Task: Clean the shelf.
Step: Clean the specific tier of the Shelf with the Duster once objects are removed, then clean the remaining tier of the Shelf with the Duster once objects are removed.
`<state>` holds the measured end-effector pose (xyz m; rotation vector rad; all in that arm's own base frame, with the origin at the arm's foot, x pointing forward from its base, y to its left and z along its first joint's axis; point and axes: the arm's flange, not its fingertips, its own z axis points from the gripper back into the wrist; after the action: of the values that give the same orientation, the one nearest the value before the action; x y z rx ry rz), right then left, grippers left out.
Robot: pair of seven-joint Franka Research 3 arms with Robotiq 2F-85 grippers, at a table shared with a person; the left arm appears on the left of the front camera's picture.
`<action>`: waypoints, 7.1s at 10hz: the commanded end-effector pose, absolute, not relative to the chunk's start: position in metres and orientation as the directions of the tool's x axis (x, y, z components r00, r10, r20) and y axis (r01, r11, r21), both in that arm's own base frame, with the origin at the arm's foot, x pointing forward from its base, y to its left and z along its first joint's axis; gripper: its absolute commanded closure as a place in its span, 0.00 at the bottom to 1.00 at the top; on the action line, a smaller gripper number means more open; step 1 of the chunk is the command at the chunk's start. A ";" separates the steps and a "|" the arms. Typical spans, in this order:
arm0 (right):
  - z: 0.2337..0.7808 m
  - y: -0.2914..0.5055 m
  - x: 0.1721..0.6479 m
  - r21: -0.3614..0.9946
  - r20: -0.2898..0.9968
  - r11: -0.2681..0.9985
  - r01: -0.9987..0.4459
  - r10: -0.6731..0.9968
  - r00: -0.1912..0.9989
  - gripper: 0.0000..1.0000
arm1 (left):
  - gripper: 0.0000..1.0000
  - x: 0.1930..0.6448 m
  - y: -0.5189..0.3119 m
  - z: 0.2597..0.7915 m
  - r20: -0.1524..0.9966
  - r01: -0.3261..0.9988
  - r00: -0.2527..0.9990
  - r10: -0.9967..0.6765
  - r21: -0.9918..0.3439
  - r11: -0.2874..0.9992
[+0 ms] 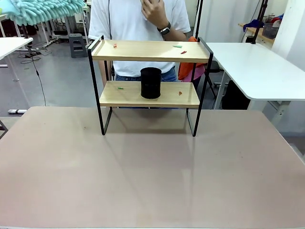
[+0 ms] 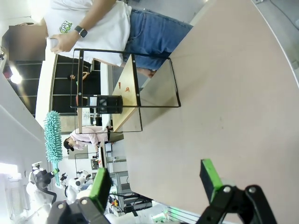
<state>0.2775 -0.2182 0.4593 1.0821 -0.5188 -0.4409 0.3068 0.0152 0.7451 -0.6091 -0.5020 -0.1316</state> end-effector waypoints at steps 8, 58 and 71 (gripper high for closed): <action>0.460 -0.219 0.280 0.912 0.208 0.406 0.053 -0.573 0.793 0.00 | 0.88 0.385 -0.079 0.721 0.468 0.052 0.865 0.182 -0.443 0.895; 0.460 -0.219 0.280 0.912 0.208 0.406 0.053 -0.573 0.793 0.00 | 0.88 0.368 0.131 0.598 0.247 -0.252 0.812 0.530 -0.670 0.698; 0.460 -0.219 0.280 0.912 0.208 0.406 0.053 -0.573 0.793 0.00 | 0.88 0.368 0.131 0.598 0.247 -0.252 0.812 0.530 -0.670 0.698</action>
<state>0.2775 -0.2182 0.4589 1.0807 -0.5169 -0.4402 0.3701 0.1306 0.5996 -0.6732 -0.4323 0.4597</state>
